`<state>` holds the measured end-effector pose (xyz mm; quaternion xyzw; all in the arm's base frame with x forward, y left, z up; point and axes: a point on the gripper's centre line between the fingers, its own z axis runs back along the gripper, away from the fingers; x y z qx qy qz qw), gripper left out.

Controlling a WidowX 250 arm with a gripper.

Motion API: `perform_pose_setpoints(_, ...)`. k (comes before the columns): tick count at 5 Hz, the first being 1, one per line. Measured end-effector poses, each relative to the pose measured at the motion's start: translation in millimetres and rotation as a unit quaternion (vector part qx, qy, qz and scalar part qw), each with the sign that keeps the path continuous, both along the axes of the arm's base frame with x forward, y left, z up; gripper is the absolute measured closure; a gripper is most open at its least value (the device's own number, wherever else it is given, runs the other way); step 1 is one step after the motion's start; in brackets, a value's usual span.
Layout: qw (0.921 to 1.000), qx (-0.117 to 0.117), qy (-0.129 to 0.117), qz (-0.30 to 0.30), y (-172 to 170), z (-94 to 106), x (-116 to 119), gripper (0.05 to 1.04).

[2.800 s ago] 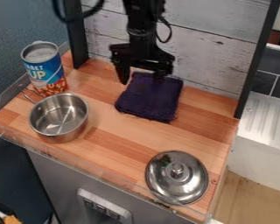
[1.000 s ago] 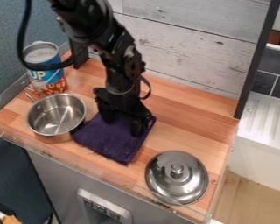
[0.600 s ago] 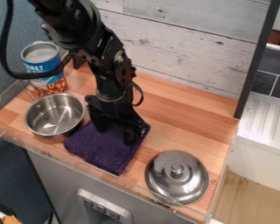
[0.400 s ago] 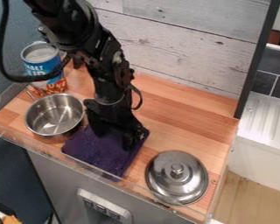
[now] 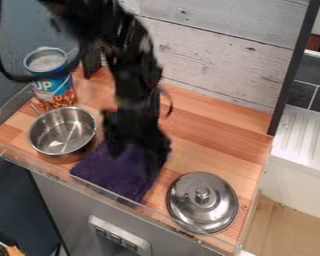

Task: Moved the purple cloth between the silver pot and the silver lid

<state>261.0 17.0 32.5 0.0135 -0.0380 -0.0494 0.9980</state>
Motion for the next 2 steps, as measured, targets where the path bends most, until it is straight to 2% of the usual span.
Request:
perform_pose_setpoints(1,0.9999,-0.012,-0.007,-0.010,-4.1,16.3,0.3,0.084)
perform_pose_setpoints(2,0.9999,-0.008,0.001,-0.011,0.8,18.3,-2.7,0.084)
